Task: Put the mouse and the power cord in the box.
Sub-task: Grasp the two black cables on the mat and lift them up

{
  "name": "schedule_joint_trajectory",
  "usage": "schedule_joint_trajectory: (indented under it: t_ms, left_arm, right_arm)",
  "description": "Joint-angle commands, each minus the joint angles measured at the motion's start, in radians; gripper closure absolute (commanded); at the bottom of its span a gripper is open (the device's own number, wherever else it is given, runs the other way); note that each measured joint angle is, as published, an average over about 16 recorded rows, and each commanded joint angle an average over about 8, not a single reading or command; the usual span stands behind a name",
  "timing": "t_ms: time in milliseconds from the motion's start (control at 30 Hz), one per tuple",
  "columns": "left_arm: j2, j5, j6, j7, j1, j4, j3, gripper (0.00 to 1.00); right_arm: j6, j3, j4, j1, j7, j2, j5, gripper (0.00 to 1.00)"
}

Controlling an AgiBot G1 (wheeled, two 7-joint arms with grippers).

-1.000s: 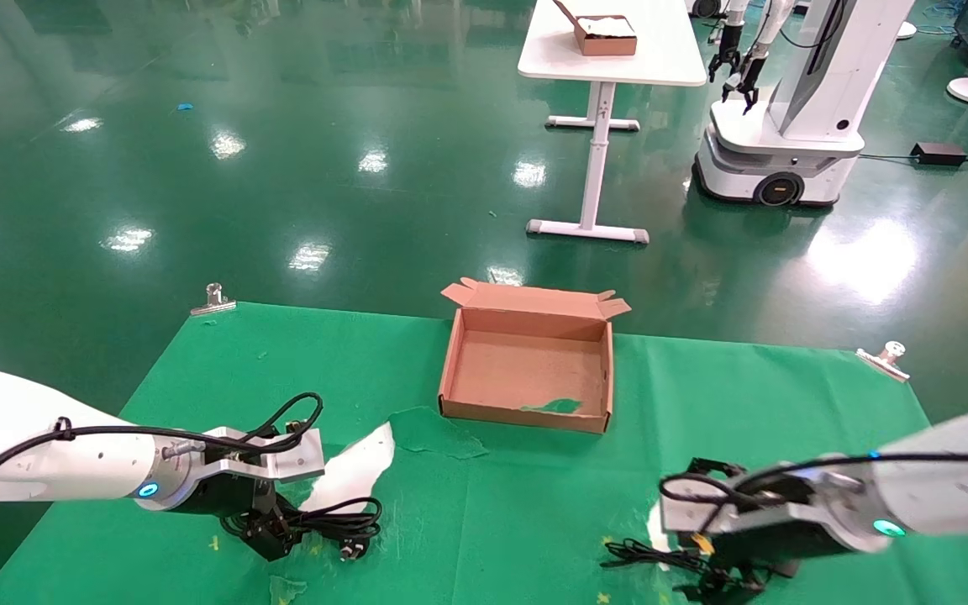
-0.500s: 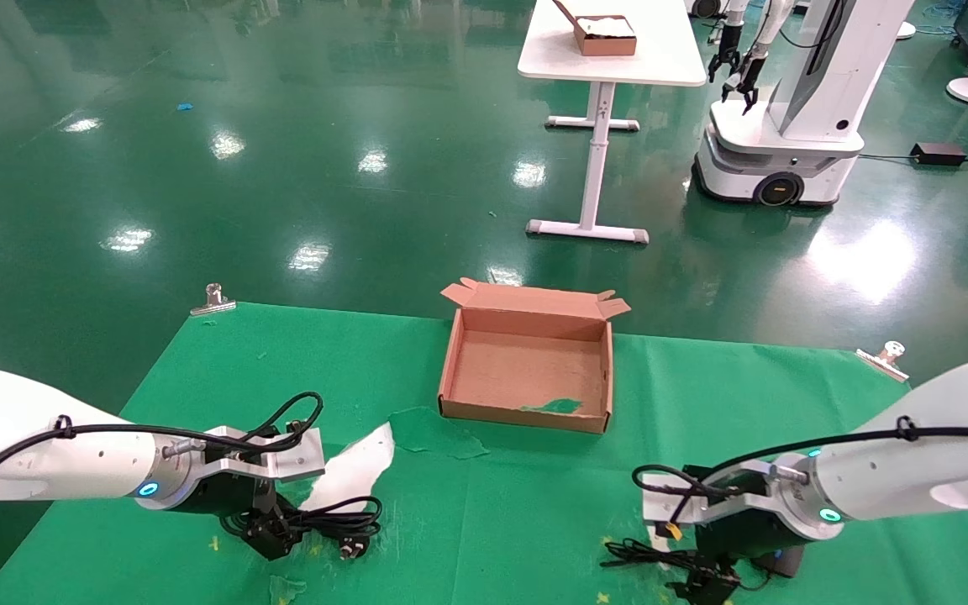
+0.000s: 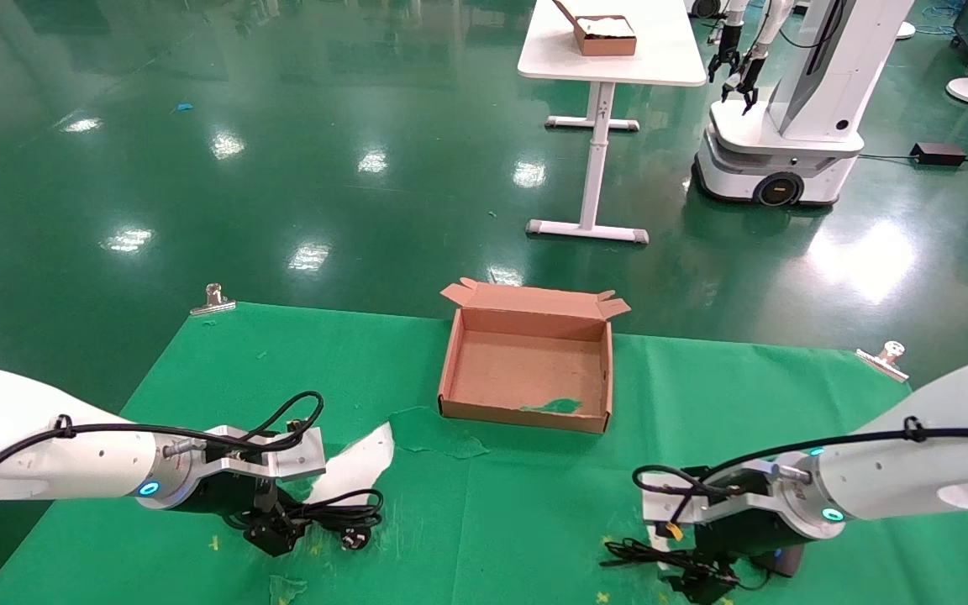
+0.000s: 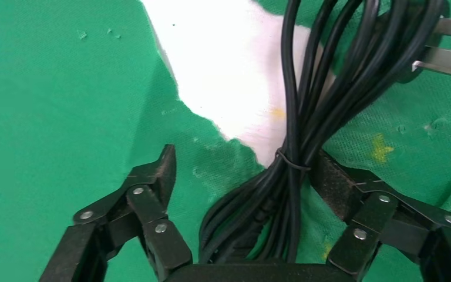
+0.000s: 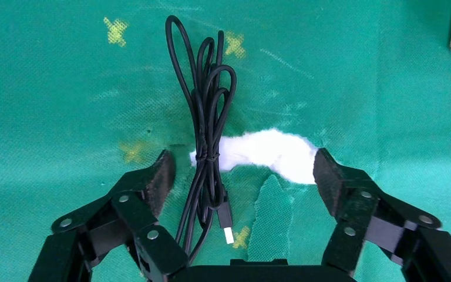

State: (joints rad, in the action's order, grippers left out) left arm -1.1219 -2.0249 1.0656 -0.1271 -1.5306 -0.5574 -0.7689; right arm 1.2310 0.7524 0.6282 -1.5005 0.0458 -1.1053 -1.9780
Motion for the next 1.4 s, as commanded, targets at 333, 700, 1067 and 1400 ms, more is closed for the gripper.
schedule_joint_trajectory:
  t_ms: [333,700,1067,1400]
  left_arm:
    - [0.0,0.001,0.0,0.0,0.0,-0.001,0.0,1.0]
    - [0.001,0.002,0.001,-0.001,0.0,-0.003,0.0,1.0]
    - [0.02,0.101,0.084,0.043,-0.055,-0.061,0.047,1.0]
    - [-0.136,0.123,-0.092,0.21,-0.082,-0.119,0.063,1.0]
  right_arm:
    - [0.003,-0.001,0.014,0.003,0.002,0.005,0.002,1.0]
    - [0.004,-0.002,0.019,0.003,0.002,0.007,0.003,1.0]
    - [0.011,0.004,0.092,-0.05,-0.006,0.052,-0.035,1.0]
    - [0.021,-0.028,0.238,-0.123,0.061,0.16,-0.06,1.0]
